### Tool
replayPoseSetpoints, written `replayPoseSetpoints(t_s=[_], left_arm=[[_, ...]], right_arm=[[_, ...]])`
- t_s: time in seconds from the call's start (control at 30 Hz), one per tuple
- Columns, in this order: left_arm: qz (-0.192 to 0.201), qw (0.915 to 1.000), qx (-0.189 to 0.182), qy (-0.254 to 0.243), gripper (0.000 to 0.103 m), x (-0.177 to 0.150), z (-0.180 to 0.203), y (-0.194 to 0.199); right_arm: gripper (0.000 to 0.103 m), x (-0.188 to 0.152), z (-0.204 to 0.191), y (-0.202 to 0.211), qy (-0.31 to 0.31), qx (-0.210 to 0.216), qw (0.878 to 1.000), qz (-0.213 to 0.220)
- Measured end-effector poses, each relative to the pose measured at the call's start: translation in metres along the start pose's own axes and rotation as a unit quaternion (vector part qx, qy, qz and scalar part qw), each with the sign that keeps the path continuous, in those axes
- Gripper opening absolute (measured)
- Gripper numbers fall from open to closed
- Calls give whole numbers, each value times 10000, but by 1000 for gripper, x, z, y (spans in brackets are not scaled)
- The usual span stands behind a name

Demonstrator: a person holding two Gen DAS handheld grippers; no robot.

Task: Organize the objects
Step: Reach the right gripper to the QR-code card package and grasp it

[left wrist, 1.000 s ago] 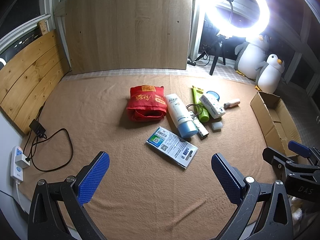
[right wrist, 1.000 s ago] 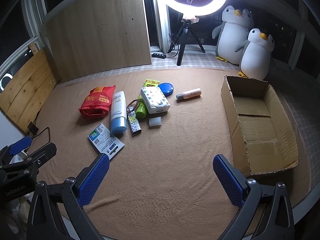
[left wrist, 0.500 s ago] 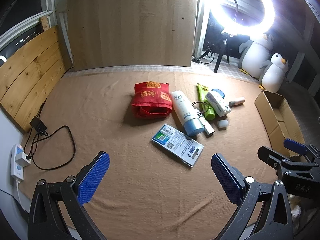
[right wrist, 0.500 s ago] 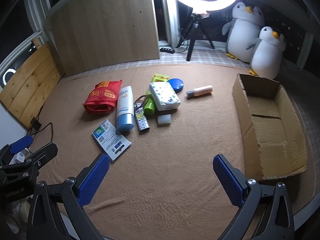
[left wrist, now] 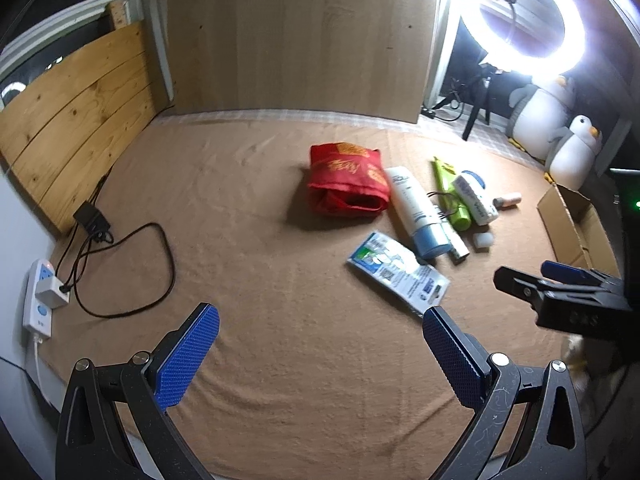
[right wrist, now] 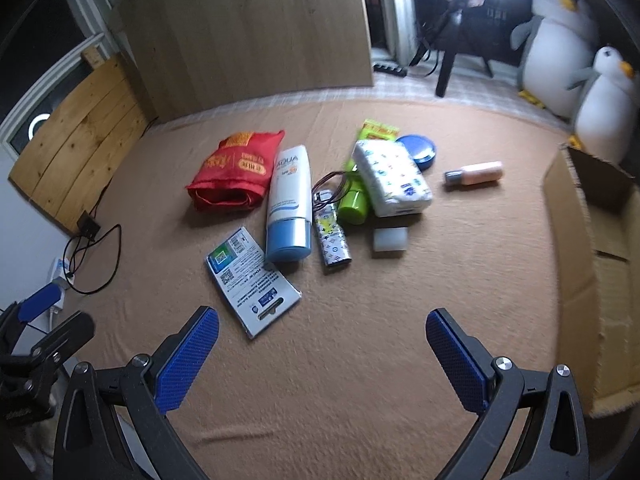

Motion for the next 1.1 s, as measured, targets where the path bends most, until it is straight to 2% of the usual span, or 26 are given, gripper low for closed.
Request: replayPoseSetpoints(t_s=[0.47, 0.57, 0.9, 1.0, 1.1], left_arm=[[-263, 9989, 221, 311, 103, -19, -39, -17], [-293, 9985, 257, 396, 103, -23, -48, -18], [-370, 9977, 290, 491, 103, -32, -61, -20], [-389, 9974, 282, 537, 103, -32, -65, -21], [-393, 9973, 264, 557, 103, -32, -68, -23]], right_arm=[[102, 6, -27, -72, 42, 785, 9941, -748], [102, 6, -29, -80, 9, 856, 9927, -850], [100, 12, -44, -101, 292, 711, 9930, -896], [99, 7, -63, -102, 379, 1072, 9879, -1058], [98, 2, -76, -104, 540, 1130, 9852, -1174]])
Point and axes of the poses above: each gripper's, at about its wrist camera, not at the fingertips, and y roughly against the way its jaws point, z to its right, x to its top, the point moved 9 cm from there along -y, roughly the way its jaws point, and after that the axes turned 1 degree about x, right-handed, at the moved point
